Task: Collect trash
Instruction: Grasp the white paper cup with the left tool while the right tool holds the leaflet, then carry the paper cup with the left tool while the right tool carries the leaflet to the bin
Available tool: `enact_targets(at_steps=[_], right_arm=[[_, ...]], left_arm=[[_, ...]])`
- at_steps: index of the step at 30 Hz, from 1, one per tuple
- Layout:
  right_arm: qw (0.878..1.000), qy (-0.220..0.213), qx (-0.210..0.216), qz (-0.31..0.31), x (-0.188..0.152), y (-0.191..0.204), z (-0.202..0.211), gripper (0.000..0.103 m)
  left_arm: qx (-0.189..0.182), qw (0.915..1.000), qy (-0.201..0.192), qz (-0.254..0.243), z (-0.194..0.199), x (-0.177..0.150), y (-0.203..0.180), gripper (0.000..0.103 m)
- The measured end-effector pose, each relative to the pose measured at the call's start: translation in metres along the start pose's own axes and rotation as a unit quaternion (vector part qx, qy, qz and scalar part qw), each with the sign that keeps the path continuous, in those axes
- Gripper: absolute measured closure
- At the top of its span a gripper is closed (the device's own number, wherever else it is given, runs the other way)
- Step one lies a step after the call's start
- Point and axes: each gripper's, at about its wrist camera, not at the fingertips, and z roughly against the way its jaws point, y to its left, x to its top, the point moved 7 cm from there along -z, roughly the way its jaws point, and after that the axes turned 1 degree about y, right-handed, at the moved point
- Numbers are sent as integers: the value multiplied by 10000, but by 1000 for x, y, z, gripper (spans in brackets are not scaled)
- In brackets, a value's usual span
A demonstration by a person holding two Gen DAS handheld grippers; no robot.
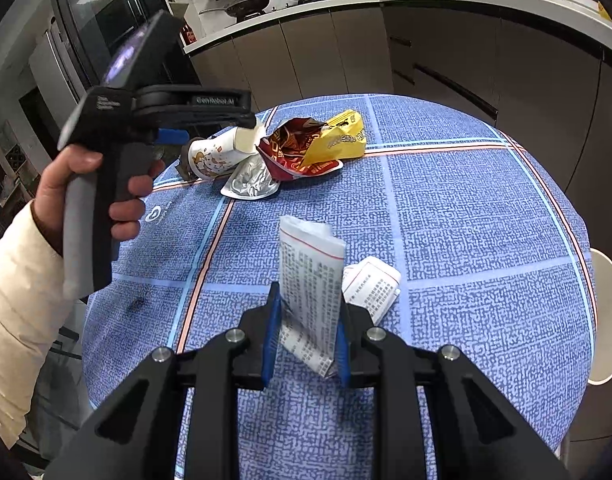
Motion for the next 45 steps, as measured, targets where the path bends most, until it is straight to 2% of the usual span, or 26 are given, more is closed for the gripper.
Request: enact_targets(at_steps=[1, 3, 4, 9, 14, 25, 36, 45], right_arm=[[10000, 2, 3, -5, 0, 0, 0, 79], [10000, 10, 8, -16, 0, -1, -1, 79], [10000, 17, 12, -21, 0, -1, -1, 79], [10000, -18, 40, -23, 0, 0, 3, 79], [9998, -175, 47, -18, 3, 0, 17, 79], [9975, -707, 27, -75, 18, -5, 67, 79], [9936, -1128, -36, -98, 27, -11, 108, 79], [9889, -1433, -292, -249, 26, -44, 145, 79]], left_arm=[[-77, 9999, 35, 68, -2, -2, 2, 9], [-213, 9995, 80, 231, -5, -4, 7, 26], [-274, 9992, 130, 265, -6, -5, 8, 27], [-324, 9992, -73, 236, 12, -5, 9, 27], [-482, 9978, -370, 254, 47, -7, 7, 27], [-788, 9923, -937, 160, 129, -38, -12, 27], [-1261, 9847, -1204, 36, 180, -73, -45, 27], [-1770, 9757, -1254, -319, 200, -88, -95, 27]])
